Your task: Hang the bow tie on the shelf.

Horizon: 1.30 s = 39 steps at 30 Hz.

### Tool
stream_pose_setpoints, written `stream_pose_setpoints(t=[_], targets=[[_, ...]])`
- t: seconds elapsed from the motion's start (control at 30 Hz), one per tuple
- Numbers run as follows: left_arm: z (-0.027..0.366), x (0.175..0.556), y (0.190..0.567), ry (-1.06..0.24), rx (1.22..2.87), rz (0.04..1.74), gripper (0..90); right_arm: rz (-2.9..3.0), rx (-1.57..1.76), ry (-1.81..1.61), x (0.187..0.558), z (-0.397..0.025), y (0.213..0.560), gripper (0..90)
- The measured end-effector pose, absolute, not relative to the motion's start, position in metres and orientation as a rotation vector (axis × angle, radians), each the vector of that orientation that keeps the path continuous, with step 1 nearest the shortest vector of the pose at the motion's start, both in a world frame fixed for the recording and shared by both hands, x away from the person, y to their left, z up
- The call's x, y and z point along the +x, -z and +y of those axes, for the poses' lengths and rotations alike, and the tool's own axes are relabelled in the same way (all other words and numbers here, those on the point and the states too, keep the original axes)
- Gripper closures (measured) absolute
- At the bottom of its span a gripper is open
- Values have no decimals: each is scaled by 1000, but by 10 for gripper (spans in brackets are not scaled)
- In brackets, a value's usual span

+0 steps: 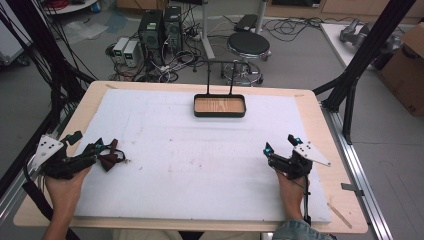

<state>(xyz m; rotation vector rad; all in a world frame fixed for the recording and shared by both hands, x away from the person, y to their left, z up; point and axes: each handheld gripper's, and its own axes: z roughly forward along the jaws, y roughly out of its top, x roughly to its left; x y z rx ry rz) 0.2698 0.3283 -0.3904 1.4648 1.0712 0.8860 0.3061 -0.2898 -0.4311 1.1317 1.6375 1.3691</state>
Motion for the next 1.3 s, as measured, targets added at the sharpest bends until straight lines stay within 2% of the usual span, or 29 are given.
stream_pose_setpoints(t=[0.5,1.0,1.23,1.3], targets=[[337,269,391,-882,1458,1066,237,1639,1140,-1368,306,-289,431,114],[354,287,421,-880,1499,1281,241,1639,1140,-1365,306,-289,431,114],[361,298,429,-879,1526,1363,276,1639,1142,-1363,306,-289,431,113],[366,302,436,-886,1539,1391,320,1639,1137,-1362,306,-289,431,113]])
